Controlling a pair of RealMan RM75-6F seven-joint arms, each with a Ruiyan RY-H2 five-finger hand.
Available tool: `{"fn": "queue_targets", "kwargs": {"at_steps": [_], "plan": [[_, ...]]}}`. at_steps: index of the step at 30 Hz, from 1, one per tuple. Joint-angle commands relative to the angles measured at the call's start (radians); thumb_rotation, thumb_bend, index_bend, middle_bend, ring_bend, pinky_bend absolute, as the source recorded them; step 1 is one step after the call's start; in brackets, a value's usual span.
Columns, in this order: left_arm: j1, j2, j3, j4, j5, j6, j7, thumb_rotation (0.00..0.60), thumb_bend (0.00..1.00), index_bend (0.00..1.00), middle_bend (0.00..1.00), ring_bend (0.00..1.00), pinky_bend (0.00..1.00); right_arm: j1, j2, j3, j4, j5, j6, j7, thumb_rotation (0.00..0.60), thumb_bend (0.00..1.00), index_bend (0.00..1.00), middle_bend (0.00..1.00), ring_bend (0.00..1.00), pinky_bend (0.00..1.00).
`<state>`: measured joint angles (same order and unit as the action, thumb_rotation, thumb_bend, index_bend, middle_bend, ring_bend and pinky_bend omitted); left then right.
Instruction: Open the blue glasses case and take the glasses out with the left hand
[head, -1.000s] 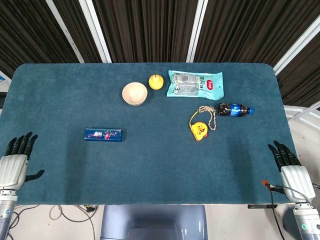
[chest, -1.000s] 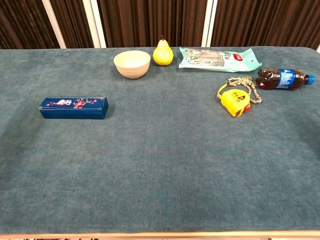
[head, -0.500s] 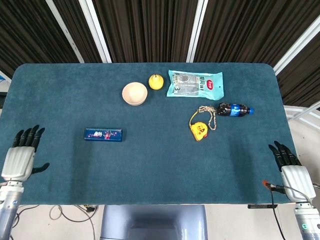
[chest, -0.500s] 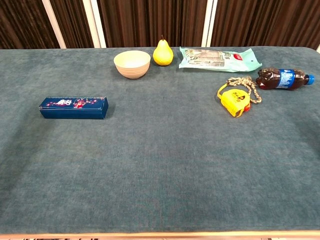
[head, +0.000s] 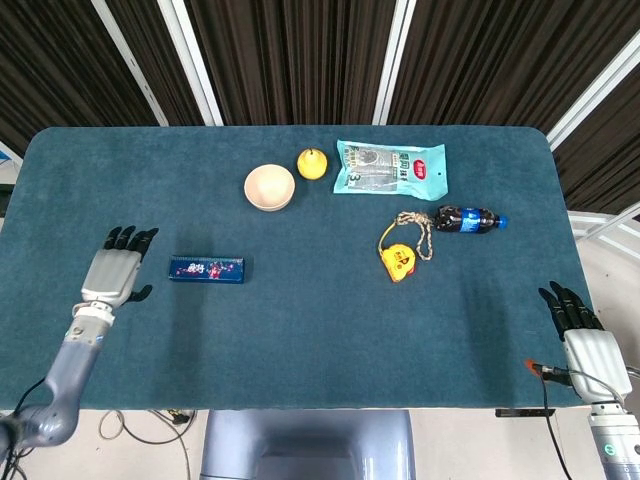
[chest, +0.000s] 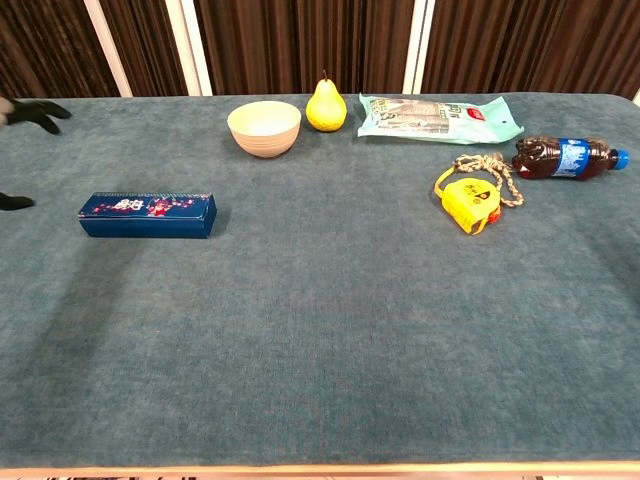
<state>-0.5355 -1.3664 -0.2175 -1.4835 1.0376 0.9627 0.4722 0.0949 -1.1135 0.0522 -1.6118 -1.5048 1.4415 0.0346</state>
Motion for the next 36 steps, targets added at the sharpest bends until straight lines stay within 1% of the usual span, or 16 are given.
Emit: {"fn": "queue_targets", "kwargs": {"at_steps": [1, 4, 11, 17, 25, 36], "plan": [[-0.043, -0.047, 0.000, 0.052, -0.048, -0.040, 0.030, 0.600, 0.26, 0.00, 0.15, 0.00, 0.03, 0.001, 0.001, 0.000, -0.002, 0.003, -0.003, 0.001, 0.600, 0.14, 0.00, 0.00, 0.00, 0.20], [-0.069, -0.074, 0.004, 0.086, -0.075, -0.056, 0.045, 0.600, 0.27, 0.00, 0.16, 0.00, 0.03, 0.002, 0.003, 0.001, -0.004, 0.008, -0.008, 0.003, 0.600, 0.14, 0.00, 0.00, 0.00, 0.20], [-0.108, -0.113, 0.011, 0.132, -0.102, -0.077, 0.046, 0.600, 0.28, 0.00, 0.18, 0.00, 0.03, 0.003, 0.005, 0.003, -0.009, 0.015, -0.013, 0.001, 0.600, 0.15, 0.00, 0.00, 0.00, 0.20], [-0.122, -0.127, 0.022, 0.136, -0.120, -0.084, 0.038, 0.600, 0.28, 0.00, 0.19, 0.00, 0.04, 0.002, 0.005, 0.003, -0.011, 0.018, -0.013, -0.001, 0.600, 0.15, 0.00, 0.00, 0.00, 0.20], [-0.128, -0.140, 0.032, 0.146, -0.129, -0.073, 0.026, 0.600, 0.34, 0.00, 0.22, 0.00, 0.05, 0.001, 0.004, 0.004, -0.013, 0.019, -0.011, -0.004, 0.600, 0.15, 0.00, 0.00, 0.00, 0.20], [-0.138, -0.158, 0.041, 0.173, -0.147, -0.075, 0.018, 0.600, 0.37, 0.02, 0.25, 0.00, 0.05, 0.001, 0.004, 0.005, -0.014, 0.021, -0.011, -0.005, 0.600, 0.15, 0.00, 0.00, 0.00, 0.20]]}}
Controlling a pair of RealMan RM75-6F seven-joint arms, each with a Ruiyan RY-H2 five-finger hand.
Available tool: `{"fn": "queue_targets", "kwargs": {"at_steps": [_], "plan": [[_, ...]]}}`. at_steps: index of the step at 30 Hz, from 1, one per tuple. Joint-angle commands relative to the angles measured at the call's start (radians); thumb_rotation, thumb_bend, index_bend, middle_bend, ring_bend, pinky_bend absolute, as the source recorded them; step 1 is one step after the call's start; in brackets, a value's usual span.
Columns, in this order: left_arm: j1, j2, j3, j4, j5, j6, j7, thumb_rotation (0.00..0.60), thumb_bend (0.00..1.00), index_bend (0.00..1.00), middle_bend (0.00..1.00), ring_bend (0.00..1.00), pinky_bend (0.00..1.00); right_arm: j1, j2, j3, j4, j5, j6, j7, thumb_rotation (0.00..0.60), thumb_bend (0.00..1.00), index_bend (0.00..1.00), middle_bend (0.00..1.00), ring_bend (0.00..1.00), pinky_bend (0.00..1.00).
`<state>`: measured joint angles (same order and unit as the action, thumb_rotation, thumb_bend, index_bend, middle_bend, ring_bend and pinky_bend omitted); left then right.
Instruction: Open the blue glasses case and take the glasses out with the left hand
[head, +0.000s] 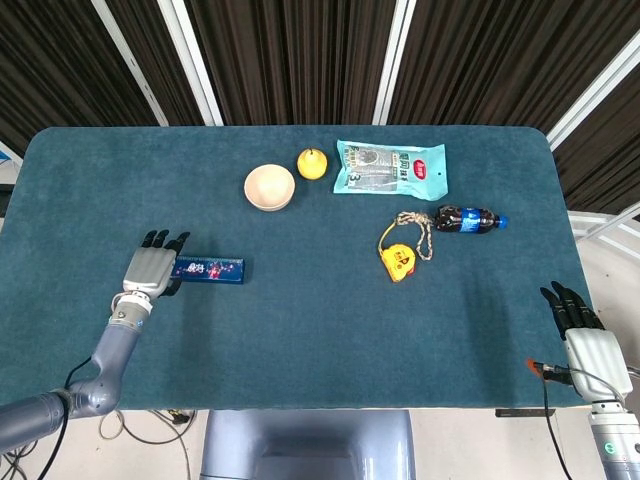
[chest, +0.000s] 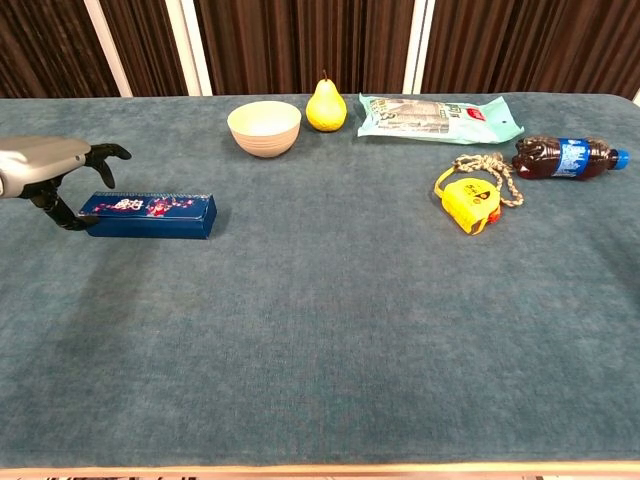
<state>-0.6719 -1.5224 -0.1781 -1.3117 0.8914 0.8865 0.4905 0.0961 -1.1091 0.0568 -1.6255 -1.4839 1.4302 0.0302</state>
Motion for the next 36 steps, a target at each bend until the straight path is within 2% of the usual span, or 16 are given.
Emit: {"fn": "queue_targets", "kwargs": {"at_steps": [1, 25, 36], "plan": [[-0.002, -0.003, 0.002, 0.002, -0.002, 0.001, -0.001, 0.600, 0.37, 0.02, 0.25, 0.00, 0.05, 0.000, 0.000, 0.000, 0.000, 0.000, 0.000, -0.001, 0.600, 0.15, 0.00, 0.00, 0.00, 0.20], [-0.018, -0.008, 0.012, -0.010, -0.025, 0.005, -0.010, 0.600, 0.53, 0.07, 0.30, 0.00, 0.07, -0.001, 0.000, 0.000, 0.000, 0.001, 0.000, -0.002, 0.600, 0.15, 0.00, 0.00, 0.00, 0.20], [-0.044, -0.033, 0.001, 0.032, -0.053, -0.014, -0.011, 0.600, 0.54, 0.07, 0.29, 0.00, 0.07, 0.000, 0.000, 0.002, -0.002, 0.007, -0.003, -0.003, 0.600, 0.15, 0.00, 0.00, 0.00, 0.20]]}}
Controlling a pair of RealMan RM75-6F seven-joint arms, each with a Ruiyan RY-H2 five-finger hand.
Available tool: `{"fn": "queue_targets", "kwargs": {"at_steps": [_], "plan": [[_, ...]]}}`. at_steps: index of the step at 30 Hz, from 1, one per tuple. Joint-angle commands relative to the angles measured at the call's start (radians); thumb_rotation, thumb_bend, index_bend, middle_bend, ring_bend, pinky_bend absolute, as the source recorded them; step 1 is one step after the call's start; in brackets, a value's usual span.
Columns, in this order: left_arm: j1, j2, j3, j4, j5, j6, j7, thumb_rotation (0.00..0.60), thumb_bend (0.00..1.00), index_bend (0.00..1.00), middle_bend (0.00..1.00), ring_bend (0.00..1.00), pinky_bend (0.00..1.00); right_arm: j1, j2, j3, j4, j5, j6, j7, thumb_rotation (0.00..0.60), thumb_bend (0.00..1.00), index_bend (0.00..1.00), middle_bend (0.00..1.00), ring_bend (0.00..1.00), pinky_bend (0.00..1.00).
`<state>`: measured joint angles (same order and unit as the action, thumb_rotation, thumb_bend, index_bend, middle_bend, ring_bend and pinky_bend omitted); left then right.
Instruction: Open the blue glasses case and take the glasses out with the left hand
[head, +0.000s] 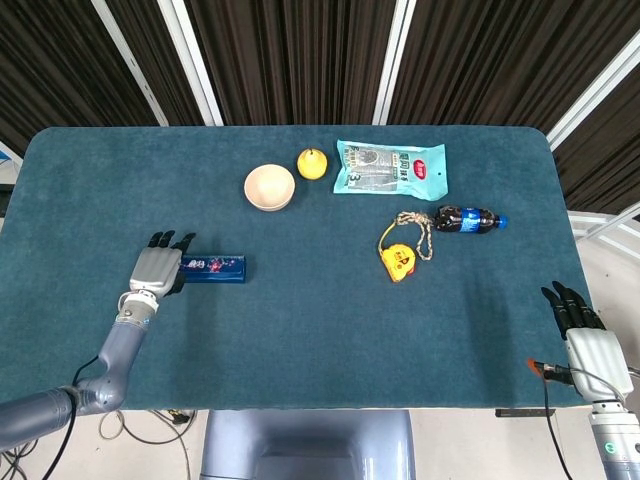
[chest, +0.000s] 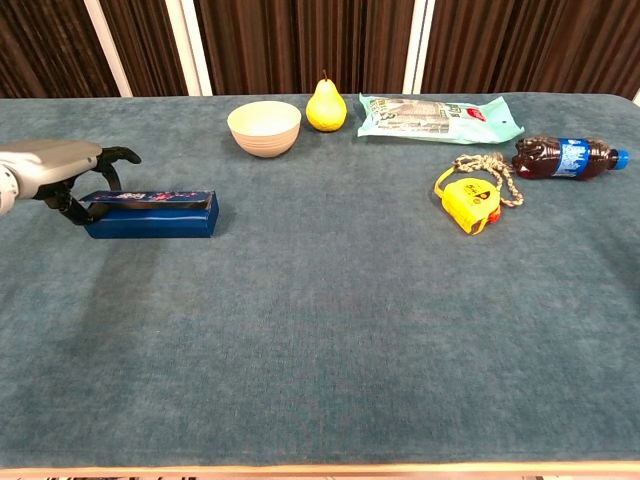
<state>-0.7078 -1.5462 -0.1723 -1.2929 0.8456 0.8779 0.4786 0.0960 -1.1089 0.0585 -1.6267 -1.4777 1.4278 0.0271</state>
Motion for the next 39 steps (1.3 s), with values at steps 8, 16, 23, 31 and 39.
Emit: {"fn": "queue_targets", "kwargs": {"at_steps": [8, 16, 23, 31, 39], "plan": [[-0.056, -0.052, -0.034, 0.098, -0.031, -0.032, 0.010, 0.600, 0.53, 0.07, 0.25, 0.00, 0.07, -0.001, 0.001, 0.001, -0.004, 0.005, -0.001, -0.002, 0.600, 0.15, 0.00, 0.00, 0.00, 0.20], [-0.118, -0.146, -0.105, 0.279, -0.061, -0.011, -0.006, 0.600, 0.51, 0.07, 0.20, 0.00, 0.07, -0.003, 0.002, 0.003, -0.008, 0.014, -0.001, -0.004, 0.600, 0.15, 0.00, 0.00, 0.00, 0.20], [-0.089, -0.125, -0.103, 0.268, -0.006, 0.028, -0.075, 0.600, 0.45, 0.06, 0.15, 0.00, 0.07, -0.006, 0.005, 0.004, -0.009, 0.014, 0.003, -0.001, 0.600, 0.15, 0.00, 0.00, 0.00, 0.20], [-0.009, 0.032, -0.034, 0.035, 0.069, 0.065, -0.078, 0.600, 0.34, 0.06, 0.23, 0.12, 0.31, -0.006, 0.004, 0.004, -0.008, 0.012, 0.004, -0.003, 0.600, 0.15, 0.00, 0.00, 0.00, 0.20], [0.016, 0.141, 0.033, -0.125, 0.058, 0.040, 0.000, 0.600, 0.33, 0.10, 0.74, 0.64, 0.78, -0.006, 0.003, 0.003, -0.008, 0.010, 0.005, -0.006, 0.600, 0.15, 0.00, 0.00, 0.00, 0.20]]}}
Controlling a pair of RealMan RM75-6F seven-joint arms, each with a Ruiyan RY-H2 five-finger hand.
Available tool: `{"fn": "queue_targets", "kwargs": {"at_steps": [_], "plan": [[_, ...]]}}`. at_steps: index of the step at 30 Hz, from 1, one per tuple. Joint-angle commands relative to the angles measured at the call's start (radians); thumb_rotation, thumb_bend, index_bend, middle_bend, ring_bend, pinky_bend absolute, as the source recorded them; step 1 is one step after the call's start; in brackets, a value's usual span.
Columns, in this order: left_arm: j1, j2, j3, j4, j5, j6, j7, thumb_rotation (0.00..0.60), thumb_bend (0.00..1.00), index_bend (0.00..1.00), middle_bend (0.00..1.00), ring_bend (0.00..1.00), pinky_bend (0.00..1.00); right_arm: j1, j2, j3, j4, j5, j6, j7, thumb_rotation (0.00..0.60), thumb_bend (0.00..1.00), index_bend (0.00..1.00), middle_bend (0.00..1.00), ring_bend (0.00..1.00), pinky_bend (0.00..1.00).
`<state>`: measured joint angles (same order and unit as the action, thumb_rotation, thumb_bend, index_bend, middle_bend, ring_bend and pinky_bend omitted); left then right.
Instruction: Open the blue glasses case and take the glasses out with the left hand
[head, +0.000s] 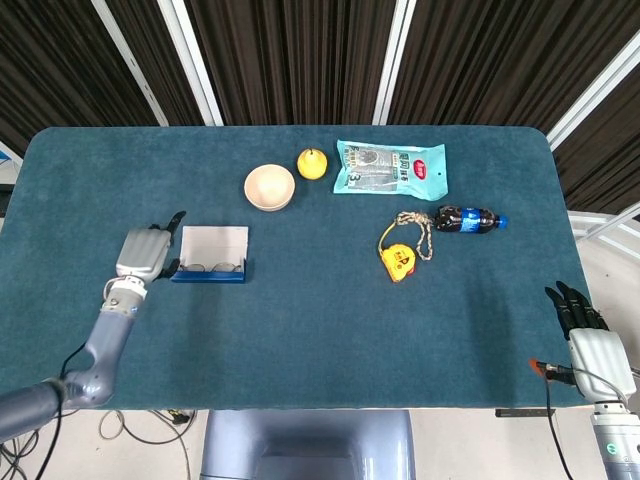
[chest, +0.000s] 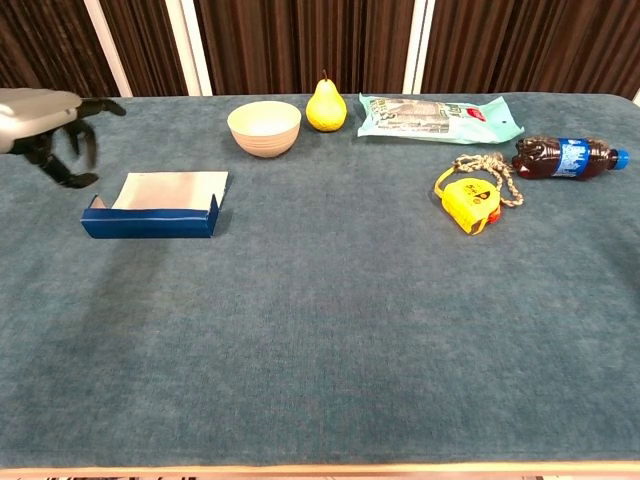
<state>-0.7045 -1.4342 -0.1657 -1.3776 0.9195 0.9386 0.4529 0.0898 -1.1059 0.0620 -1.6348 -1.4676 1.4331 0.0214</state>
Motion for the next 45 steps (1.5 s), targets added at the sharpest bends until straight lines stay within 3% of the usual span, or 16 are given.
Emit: {"fn": "queue_targets", "kwargs": {"at_steps": [1, 5, 13, 26, 35, 45], "plan": [[0.012, 0.035, 0.032, -0.051, -0.030, -0.032, 0.033, 0.600, 0.33, 0.10, 0.75, 0.65, 0.79, 0.000, 0.000, 0.000, 0.000, 0.000, 0.000, 0.000, 0.600, 0.15, 0.00, 0.00, 0.00, 0.20], [0.006, 0.048, 0.055, -0.074, -0.075, -0.061, 0.070, 0.600, 0.33, 0.12, 0.80, 0.70, 0.83, 0.000, 0.000, 0.000, 0.000, 0.000, 0.000, 0.000, 0.600, 0.15, 0.00, 0.00, 0.00, 0.20], [-0.013, 0.042, 0.088, -0.079, -0.157, -0.103, 0.119, 0.600, 0.33, 0.12, 0.82, 0.71, 0.84, 0.000, 0.001, 0.001, 0.000, 0.001, -0.001, 0.001, 0.600, 0.15, 0.00, 0.00, 0.00, 0.20], [-0.020, 0.065, 0.126, -0.114, -0.204, -0.096, 0.148, 0.600, 0.33, 0.20, 0.84, 0.72, 0.85, 0.000, 0.001, 0.000, 0.000, 0.000, -0.002, 0.002, 0.600, 0.15, 0.00, 0.00, 0.00, 0.20], [-0.004, 0.148, 0.166, -0.252, -0.161, -0.075, 0.143, 0.600, 0.33, 0.37, 0.85, 0.74, 0.86, 0.000, 0.001, 0.000, 0.000, 0.000, -0.004, 0.001, 0.600, 0.16, 0.00, 0.00, 0.00, 0.20], [-0.034, 0.194, 0.199, -0.412, -0.124, -0.117, 0.160, 0.600, 0.33, 0.38, 0.85, 0.74, 0.86, 0.001, 0.001, 0.000, -0.001, 0.001, -0.005, 0.000, 0.600, 0.16, 0.00, 0.00, 0.00, 0.20]]}}
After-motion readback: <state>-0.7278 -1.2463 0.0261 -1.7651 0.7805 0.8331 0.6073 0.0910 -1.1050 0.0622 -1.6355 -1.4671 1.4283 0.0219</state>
